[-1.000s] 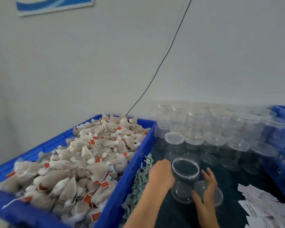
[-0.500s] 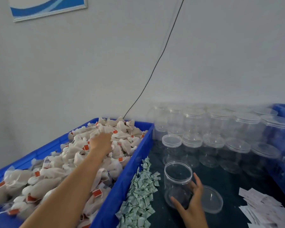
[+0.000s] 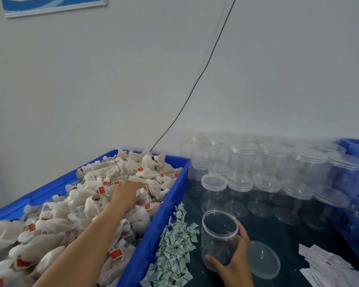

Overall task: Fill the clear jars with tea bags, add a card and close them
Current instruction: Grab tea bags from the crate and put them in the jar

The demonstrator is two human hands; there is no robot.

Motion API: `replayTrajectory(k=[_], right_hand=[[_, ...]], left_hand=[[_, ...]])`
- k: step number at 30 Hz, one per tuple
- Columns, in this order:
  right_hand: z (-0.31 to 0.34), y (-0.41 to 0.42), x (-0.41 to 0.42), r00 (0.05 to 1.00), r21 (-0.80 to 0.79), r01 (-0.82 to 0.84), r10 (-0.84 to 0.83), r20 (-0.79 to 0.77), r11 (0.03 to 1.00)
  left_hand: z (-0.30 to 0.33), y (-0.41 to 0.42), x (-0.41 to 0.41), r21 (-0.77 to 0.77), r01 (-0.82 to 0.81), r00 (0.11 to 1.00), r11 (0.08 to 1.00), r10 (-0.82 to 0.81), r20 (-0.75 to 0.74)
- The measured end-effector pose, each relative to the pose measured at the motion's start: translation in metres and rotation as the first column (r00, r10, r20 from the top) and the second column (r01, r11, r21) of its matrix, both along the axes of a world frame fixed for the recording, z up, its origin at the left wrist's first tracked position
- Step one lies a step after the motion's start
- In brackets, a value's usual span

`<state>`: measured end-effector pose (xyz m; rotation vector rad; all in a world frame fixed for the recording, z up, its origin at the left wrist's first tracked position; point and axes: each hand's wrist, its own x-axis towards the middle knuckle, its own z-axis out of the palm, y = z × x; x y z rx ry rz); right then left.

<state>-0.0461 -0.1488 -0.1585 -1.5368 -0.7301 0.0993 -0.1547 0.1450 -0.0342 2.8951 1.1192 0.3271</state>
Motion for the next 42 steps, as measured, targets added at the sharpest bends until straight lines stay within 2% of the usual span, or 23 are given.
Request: replayTrajectory(k=[3, 5, 9, 12, 17, 21, 27, 33, 40, 42], right_hand=[[0.006, 0.007, -0.008, 0.999, 0.041, 0.043, -0.044, 0.016, 0.998], [0.014, 0.010, -0.015, 0.998, 0.077, 0.060, -0.062, 0.021, 0.995], [0.035, 0.017, -0.033, 0.998, 0.046, 0.020, -0.022, 0.052, 0.999], [0.048, 0.022, -0.039, 0.993, 0.014, 0.007, -0.008, 0.114, 1.000], [0.056, 0.031, -0.047, 0.989, -0.048, 0.031, -0.024, 0.143, 0.998], [0.060, 0.034, -0.052, 0.987, -0.087, 0.079, -0.066, 0.146, 0.993], [0.057, 0.028, -0.053, 0.989, -0.101, 0.108, -0.097, 0.110, 0.989], [0.055, 0.028, -0.058, 0.994, -0.071, 0.082, -0.077, 0.075, 0.994], [0.054, 0.016, -0.050, 0.995, 0.036, 0.099, -0.097, -0.035, 0.994], [0.052, 0.009, -0.047, 0.994, 0.070, 0.102, -0.100, -0.037, 0.992]], left_hand=[[-0.003, 0.001, -0.001, -0.049, -0.007, 0.984, 0.999, 0.016, 0.180], [0.000, 0.001, -0.003, -0.111, -0.008, 0.943, 0.994, 0.044, 0.331], [0.025, -0.002, -0.008, -0.270, 0.022, 0.801, 0.962, 0.145, 0.581], [0.053, -0.013, -0.009, -0.308, 0.176, 0.707, 0.935, 0.098, 0.700], [0.088, -0.064, 0.002, -0.288, 0.465, 0.664, 0.838, -0.114, 0.739], [0.092, -0.102, 0.018, -0.314, 0.560, 0.654, 0.767, -0.176, 0.736], [0.082, -0.127, 0.032, -0.386, 0.603, 0.618, 0.698, -0.102, 0.780], [0.099, -0.138, 0.043, -0.360, 0.675, 0.516, 0.644, -0.063, 0.854], [0.067, -0.153, 0.056, -0.422, 0.632, 0.608, 0.650, -0.079, 0.790], [0.058, -0.155, 0.059, -0.448, 0.636, 0.627, 0.628, -0.082, 0.775]])
